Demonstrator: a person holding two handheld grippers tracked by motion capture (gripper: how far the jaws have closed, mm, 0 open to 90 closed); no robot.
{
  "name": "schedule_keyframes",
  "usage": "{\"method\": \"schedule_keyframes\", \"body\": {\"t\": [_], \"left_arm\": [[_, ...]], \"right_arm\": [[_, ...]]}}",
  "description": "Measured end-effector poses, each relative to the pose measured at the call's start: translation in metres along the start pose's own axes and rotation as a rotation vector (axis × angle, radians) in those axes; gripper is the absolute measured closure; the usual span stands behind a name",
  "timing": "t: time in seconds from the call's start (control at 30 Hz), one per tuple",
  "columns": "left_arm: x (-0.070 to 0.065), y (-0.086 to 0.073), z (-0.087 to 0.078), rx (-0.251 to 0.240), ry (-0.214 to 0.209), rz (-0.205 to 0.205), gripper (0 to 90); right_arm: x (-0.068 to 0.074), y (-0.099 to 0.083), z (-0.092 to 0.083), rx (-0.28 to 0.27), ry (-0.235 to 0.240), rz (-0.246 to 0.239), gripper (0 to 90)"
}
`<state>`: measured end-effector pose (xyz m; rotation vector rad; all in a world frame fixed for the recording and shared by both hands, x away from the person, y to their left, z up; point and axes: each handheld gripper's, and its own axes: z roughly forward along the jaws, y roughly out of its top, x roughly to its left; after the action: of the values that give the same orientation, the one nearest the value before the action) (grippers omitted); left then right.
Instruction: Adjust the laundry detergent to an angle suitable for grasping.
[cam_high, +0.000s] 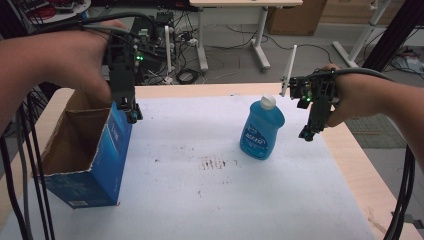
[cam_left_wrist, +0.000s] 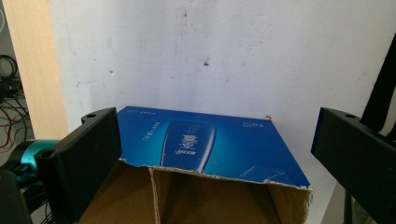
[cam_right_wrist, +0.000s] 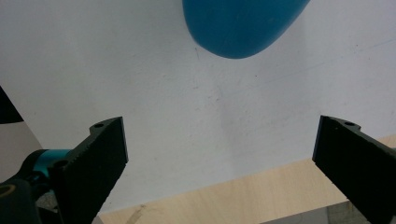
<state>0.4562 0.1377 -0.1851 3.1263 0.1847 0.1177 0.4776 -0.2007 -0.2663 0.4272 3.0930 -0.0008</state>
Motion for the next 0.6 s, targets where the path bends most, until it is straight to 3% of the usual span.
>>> {"method": "schedule_keyframes", "body": {"t": [0.6], "left_arm": [[-0.0035,0.0010,-0.0008,0.013,0.007,-0.004,1.7]], "right_arm": [[0.0031,-0.0017,-0.0030,-0.001,-0.012,0.003,2.2]]}}
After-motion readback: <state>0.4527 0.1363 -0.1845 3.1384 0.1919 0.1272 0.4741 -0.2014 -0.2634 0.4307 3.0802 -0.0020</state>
